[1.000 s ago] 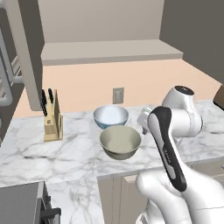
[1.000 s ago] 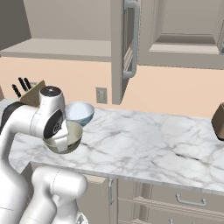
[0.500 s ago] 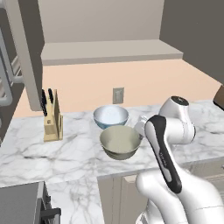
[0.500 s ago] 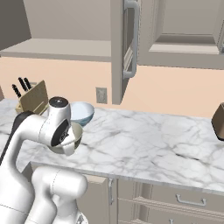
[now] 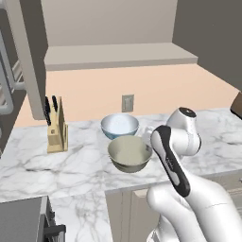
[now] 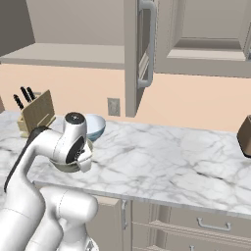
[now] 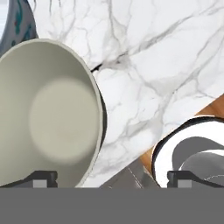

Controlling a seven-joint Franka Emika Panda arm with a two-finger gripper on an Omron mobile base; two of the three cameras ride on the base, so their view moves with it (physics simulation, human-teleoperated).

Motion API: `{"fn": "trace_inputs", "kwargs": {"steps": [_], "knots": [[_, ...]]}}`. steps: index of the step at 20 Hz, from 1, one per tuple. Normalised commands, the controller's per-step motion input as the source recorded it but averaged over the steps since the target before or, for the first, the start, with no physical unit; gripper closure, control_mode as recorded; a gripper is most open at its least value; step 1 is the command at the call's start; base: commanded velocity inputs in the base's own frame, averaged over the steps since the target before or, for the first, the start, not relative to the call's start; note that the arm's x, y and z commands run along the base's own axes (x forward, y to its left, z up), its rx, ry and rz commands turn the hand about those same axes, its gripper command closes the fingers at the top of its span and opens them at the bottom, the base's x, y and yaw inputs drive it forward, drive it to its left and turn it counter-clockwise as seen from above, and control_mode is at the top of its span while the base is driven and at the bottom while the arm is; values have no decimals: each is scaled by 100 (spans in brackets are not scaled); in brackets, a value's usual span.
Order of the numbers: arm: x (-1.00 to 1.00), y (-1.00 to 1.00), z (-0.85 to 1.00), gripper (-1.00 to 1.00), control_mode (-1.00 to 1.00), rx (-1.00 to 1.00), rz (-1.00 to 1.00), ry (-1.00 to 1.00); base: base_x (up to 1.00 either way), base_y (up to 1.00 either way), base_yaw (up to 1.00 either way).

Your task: Open the cabinet. Pick the bowls from the counter and place them in the cabinet. Then close the cabinet.

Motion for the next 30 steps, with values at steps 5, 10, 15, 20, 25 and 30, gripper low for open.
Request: {"fn": "trace_inputs", "kwargs": {"steps": [5,10,15,20,25,30], "knots": [[31,0,-23,-100,-100,0,0,0,0,0,0],[32,0,-23,-100,-100,0,0,2,0,0,0],[35,0,-25,-100,-100,0,0,1,0,0,0],[18,0,-33,-100,-100,0,0,2,0,0,0],[0,11,-52,100,-100,2,0,4,0,0,0],[0,6,-59,100,-100,3,0,5,0,0,0]]}}
